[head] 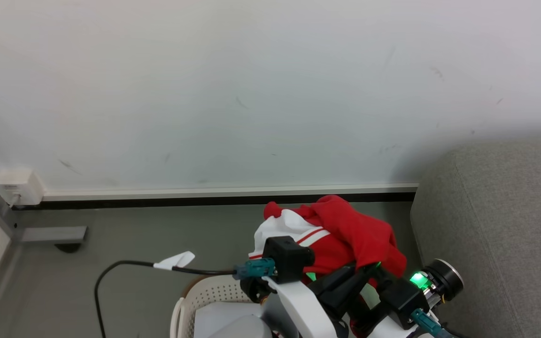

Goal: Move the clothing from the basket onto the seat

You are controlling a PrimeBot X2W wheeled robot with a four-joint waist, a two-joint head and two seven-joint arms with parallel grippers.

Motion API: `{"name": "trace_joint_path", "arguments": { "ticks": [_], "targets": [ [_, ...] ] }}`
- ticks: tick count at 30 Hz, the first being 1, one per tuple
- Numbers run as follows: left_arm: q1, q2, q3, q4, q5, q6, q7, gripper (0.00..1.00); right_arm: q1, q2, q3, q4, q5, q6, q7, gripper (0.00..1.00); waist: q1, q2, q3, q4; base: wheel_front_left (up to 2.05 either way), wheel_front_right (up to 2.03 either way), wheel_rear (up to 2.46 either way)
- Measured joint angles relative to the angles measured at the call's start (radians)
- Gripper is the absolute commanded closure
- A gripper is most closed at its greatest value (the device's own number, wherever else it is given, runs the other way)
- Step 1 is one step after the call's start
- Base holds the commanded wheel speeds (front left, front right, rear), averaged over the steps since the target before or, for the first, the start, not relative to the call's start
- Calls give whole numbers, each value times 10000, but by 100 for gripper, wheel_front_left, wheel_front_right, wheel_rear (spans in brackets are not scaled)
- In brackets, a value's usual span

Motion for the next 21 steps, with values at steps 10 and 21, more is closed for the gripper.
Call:
{"name": "trace_joint_path", "arguments": {
  "ticks": [10, 21],
  "targets": [
    [-18, 33, 44, 21, -69, -10, -46, 100, -3, 33, -194, -307, 2, 0, 2, 100, 0, 0, 75, 21, 0, 0, 0],
    [-74, 176, 245, 341, -23, 169, -428, 100, 133, -140, -594, -483, -86, 0, 2, 100, 0, 0, 121, 21, 0, 0, 0]
  ]
}}
